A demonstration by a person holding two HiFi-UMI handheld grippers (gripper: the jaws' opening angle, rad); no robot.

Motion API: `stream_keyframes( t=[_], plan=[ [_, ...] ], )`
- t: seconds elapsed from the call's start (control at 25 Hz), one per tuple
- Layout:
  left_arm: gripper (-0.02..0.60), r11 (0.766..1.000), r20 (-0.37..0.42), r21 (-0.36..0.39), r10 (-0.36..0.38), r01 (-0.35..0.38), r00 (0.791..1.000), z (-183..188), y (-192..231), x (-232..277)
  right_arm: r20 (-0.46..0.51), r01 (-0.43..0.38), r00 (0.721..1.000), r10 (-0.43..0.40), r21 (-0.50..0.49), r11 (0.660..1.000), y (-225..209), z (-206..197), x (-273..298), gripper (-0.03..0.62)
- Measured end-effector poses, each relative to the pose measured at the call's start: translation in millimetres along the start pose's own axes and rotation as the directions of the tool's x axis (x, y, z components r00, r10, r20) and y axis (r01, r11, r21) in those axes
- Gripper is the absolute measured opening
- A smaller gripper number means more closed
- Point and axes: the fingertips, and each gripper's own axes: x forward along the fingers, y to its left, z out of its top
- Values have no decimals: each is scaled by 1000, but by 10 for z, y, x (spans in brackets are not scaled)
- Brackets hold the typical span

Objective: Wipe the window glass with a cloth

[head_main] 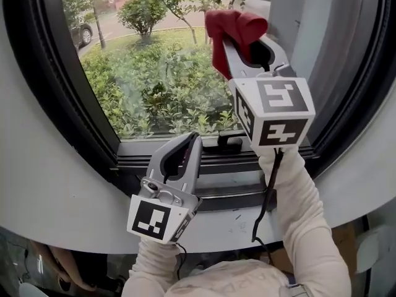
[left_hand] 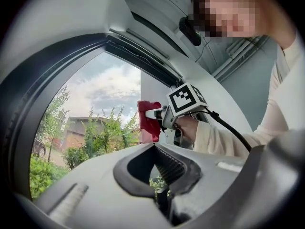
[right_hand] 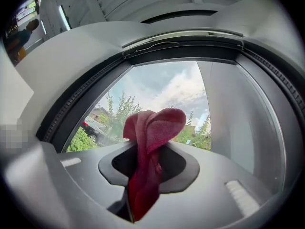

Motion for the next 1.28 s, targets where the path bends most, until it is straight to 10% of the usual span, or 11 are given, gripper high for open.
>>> stream_keyframes(
  t=[0.76,1.28],
  plan=[
    [2,997,35,30,-70,69,997,-55,-324,610,11,6,1000,-5,-74,997,-344,-366,-291,129],
    [1,988,48,32,-153,152,987,-67,-1043,1156,-66,296,952,-300,-62,953,-1984,-800,-939,129]
  ],
)
